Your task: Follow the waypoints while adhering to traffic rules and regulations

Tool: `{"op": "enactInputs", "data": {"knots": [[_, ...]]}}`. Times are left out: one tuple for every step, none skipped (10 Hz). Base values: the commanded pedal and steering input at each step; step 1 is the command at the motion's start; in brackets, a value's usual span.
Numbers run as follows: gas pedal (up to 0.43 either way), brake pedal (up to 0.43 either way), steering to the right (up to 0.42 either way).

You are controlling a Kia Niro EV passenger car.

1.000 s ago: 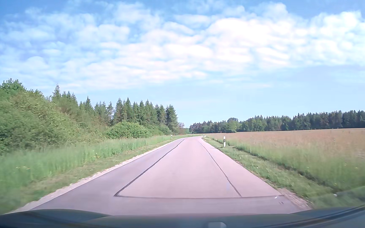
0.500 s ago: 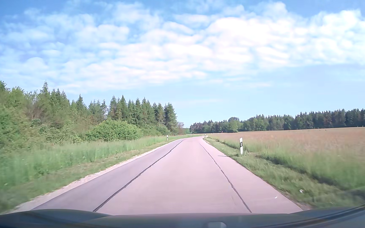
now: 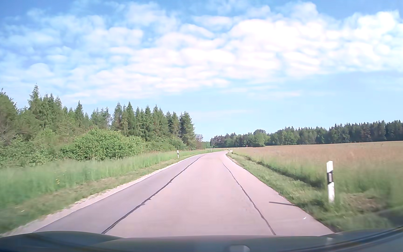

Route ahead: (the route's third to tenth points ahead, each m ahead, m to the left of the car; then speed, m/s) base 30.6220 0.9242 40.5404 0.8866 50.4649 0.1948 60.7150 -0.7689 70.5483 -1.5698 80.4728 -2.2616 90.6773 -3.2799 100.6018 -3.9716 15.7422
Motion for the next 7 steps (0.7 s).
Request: {"op": "enactInputs", "data": {"knots": [[0.169,0.000,-0.007],[0.169,0.000,-0.007],[0.169,0.000,-0.007],[0.169,0.000,-0.005],[0.169,0.000,-0.002],[0.169,0.000,-0.002],[0.169,0.000,-0.002]]}}
